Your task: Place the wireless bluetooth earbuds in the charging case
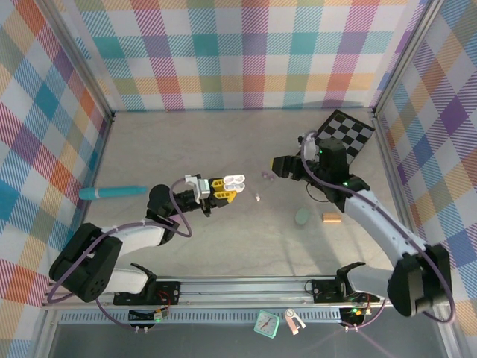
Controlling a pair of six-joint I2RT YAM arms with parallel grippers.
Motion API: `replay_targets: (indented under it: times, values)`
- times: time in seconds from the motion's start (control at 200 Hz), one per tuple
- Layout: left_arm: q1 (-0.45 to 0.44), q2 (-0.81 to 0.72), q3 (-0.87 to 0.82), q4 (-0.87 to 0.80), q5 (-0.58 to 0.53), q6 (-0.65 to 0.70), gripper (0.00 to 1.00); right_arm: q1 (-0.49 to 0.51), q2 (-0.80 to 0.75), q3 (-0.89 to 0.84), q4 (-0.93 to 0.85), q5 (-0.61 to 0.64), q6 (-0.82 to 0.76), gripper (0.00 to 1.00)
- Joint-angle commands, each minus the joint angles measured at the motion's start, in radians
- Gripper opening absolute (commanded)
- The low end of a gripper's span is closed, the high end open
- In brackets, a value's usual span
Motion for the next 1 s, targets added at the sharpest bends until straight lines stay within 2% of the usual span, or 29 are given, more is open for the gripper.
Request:
replay_targets:
  times: [0.0,0.14,0.325,0.57,0.75,0.995]
  values:
    - [0.006,-0.036,-0.021,0.051,0.001,0.017,0.17,0.006,0.109,0.067,-0.176,-0.022,0.018,0.67]
    - [0.007,-0.057,-0.036,0.050,-0.006,0.006,0.17,0.031,0.302,0.146,-0.213,-0.114,-0.020,0.68]
    - [0.006,-0.075,-0.051,0.051,-0.010,-0.009,0.17,0.103,0.528,0.291,-0.265,-0.060,-0.054,0.67]
    - [0.006,-0.092,-0.058,0.040,-0.006,-0.011,0.17,0.152,0.704,0.430,-0.288,-0.071,-0.097,0.67]
    - [0.006,-0.086,-0.046,0.042,0.001,-0.015,0.17,0.152,0.773,0.463,-0.313,-0.055,-0.149,0.67]
    - [0.006,-0.077,-0.040,0.040,0.010,-0.018,0.17,0.151,0.763,0.426,-0.340,-0.049,-0.206,0.68]
